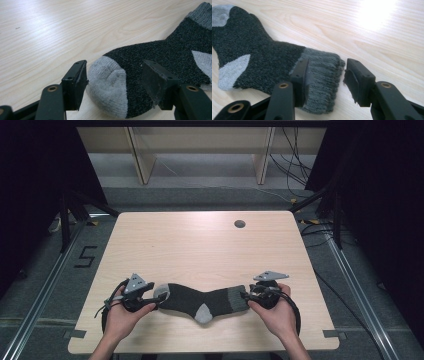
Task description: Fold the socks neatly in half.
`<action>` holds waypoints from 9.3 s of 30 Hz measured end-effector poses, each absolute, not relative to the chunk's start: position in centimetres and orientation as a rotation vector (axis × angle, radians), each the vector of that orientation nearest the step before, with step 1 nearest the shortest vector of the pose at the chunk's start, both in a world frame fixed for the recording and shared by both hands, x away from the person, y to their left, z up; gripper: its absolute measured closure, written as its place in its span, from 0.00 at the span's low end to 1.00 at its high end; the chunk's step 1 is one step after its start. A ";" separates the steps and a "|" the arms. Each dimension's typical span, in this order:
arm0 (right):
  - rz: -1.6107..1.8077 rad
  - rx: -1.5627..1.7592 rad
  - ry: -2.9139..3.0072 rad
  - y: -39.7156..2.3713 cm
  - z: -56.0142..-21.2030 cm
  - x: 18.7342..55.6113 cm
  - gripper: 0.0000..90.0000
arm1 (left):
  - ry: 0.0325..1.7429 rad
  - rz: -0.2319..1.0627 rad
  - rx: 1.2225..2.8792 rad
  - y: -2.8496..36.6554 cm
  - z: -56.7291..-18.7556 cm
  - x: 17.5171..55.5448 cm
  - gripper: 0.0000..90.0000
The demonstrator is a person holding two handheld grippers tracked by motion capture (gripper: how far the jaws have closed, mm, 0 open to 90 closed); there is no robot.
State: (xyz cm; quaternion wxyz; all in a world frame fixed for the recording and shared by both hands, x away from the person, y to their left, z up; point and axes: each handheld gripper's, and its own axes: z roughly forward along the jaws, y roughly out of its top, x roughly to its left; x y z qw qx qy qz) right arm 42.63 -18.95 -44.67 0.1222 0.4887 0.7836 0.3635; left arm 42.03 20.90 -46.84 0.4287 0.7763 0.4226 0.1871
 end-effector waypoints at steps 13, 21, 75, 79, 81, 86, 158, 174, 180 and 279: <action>1.036 1.419 2.307 -20.1 -44.8 43.3 0.59 | 1.095 0.467 1.932 22.2 -46.9 42.0 0.40; 1.037 1.355 2.324 -20.2 -45.2 44.1 0.59 | 1.152 0.403 1.860 22.3 -47.1 42.8 0.40; 0.939 1.417 2.363 -18.6 -47.8 45.4 0.65 | 1.274 0.156 1.966 21.0 -50.1 45.5 0.61; 0.949 1.408 2.363 -18.7 -47.9 45.4 0.66 | 1.282 0.123 1.942 21.0 -50.2 45.5 0.66; 0.959 1.400 2.366 -18.7 -48.0 45.4 0.66 | 1.278 0.111 1.932 21.1 -50.3 45.4 0.69; 0.945 1.398 2.342 -18.5 -48.0 45.2 0.67 | 1.285 0.086 1.911 21.2 -50.3 45.4 0.72; 1.010 1.459 2.388 -17.0 -48.4 46.5 0.68 | 1.063 0.063 1.719 16.2 -42.0 44.1 0.75; 1.005 1.449 2.381 -16.9 -48.4 46.5 0.68 | 1.027 0.052 1.724 14.3 -41.9 44.3 0.76; 0.979 1.473 2.392 -16.5 -48.3 46.5 0.68 | 1.015 0.045 1.727 13.7 -42.0 44.3 0.76; 1.096 1.469 2.474 -17.2 -45.8 45.4 0.95 | 1.016 0.083 1.912 4.2 -45.7 45.8 0.75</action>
